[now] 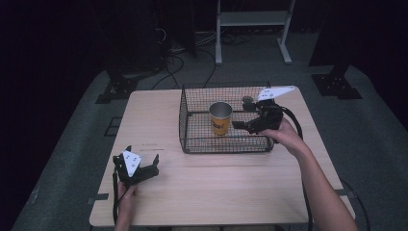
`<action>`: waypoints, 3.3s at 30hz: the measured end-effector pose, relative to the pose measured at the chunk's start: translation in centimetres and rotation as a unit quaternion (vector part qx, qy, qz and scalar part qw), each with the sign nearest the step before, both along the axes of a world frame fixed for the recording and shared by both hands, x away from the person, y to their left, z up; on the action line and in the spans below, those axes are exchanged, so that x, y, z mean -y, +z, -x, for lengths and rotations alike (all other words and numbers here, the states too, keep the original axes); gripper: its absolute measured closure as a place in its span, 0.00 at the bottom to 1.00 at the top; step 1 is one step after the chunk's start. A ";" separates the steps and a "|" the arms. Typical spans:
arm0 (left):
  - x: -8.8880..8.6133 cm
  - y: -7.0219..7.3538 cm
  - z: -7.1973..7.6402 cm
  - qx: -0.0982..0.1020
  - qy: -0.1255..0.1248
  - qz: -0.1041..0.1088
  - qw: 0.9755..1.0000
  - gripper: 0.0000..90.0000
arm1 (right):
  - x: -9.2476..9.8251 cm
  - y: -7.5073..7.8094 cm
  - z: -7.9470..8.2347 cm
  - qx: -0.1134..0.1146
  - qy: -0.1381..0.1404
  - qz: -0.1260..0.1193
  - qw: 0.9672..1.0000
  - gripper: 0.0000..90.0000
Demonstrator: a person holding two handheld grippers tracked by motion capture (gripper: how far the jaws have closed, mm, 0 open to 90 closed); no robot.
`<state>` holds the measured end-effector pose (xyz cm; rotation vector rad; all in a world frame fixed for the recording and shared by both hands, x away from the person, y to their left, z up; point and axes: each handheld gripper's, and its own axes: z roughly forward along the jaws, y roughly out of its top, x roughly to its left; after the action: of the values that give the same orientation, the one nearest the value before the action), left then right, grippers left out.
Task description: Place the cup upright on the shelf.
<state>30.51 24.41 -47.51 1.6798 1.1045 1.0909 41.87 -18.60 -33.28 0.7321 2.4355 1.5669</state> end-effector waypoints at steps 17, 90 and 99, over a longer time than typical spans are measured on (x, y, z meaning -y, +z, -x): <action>0.0 0.0 0.0 -0.001 0.001 0.000 1.000 0.00 | 1.5 -0.7 4.0 0.009 0.020 0.002 1.000 0.07; 0.1 0.0 0.0 -0.001 0.002 -0.003 1.000 0.00 | 7.7 -9.6 12.8 -0.012 -0.049 -0.007 0.999 0.07; 0.1 0.0 0.0 -0.001 0.004 -0.003 1.000 0.00 | 8.5 -11.7 14.3 -0.020 -0.065 -0.022 0.997 0.07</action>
<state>30.52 24.34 -47.54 1.6835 1.1106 1.0987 27.56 -27.14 -44.95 0.9183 2.3359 1.5756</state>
